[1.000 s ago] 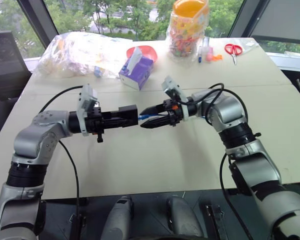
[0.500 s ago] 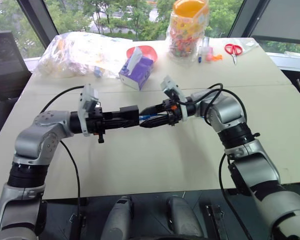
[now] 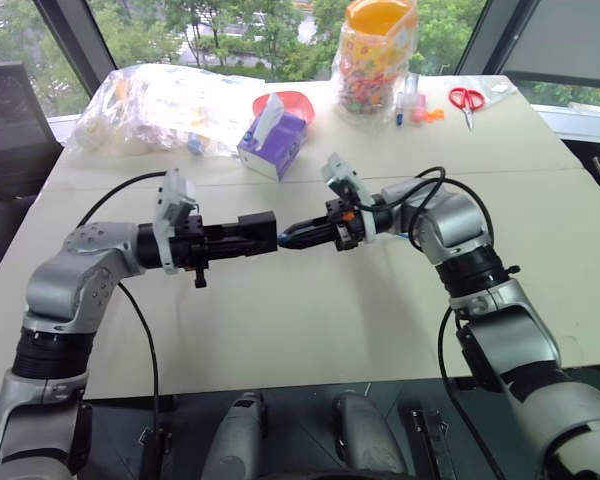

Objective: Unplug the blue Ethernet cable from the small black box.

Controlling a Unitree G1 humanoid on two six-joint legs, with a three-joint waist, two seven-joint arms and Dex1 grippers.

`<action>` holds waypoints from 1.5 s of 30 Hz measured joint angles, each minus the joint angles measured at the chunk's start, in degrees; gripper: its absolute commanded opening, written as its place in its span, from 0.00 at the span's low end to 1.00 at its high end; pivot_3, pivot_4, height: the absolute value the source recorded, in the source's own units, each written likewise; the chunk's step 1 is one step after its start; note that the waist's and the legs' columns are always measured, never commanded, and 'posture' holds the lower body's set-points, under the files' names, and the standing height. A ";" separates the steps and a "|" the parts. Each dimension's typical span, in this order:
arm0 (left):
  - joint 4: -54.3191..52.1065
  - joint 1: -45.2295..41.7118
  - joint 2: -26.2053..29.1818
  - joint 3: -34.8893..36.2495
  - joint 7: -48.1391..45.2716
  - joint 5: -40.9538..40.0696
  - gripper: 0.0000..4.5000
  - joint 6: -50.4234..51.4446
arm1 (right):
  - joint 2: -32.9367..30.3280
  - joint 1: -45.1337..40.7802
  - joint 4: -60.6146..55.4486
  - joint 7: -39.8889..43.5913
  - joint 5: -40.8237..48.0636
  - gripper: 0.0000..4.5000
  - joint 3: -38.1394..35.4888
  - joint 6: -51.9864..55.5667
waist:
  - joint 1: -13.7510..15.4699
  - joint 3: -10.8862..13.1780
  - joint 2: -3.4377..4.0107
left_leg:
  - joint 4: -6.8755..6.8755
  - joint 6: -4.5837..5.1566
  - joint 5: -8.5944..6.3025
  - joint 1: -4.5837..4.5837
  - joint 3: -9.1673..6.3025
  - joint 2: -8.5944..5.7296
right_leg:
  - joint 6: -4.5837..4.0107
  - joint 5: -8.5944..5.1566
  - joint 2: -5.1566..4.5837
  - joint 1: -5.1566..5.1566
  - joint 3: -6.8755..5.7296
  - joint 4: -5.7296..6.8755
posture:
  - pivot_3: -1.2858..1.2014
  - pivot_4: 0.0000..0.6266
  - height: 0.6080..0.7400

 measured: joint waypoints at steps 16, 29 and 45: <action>-3.93 5.34 3.07 2.08 0.75 -0.94 0.11 -0.01 | -3.76 -2.31 16.56 -6.46 -7.11 0.01 -4.40 -14.82 | -0.03 0.00 0.00 | 0.00 0.00 0.00 0.02 0.02 0.00 | -0.01 0.00 0.00 0.01 0.01 -0.01 | 0.52 0.24 0.90; 7.10 1.71 -11.84 -3.85 14.12 12.87 0.11 -13.48 | 2.06 -7.10 40.23 -34.93 -18.17 0.89 -8.50 -36.50 | 0.04 0.01 -0.01 | -0.01 -0.02 0.01 -0.01 0.02 -0.02 | 0.00 0.02 -0.01 0.01 0.02 0.01 | 0.52 0.24 0.90; 23.73 -1.07 -21.91 -8.21 23.88 24.56 0.33 -25.75 | -1.67 14.95 -1.95 -39.39 -9.41 0.90 -17.27 -16.10 | -0.03 -0.01 0.02 | 0.05 0.00 0.01 0.04 0.02 -0.03 | 0.04 0.03 -0.01 0.03 0.03 0.07 | 0.52 0.24 0.90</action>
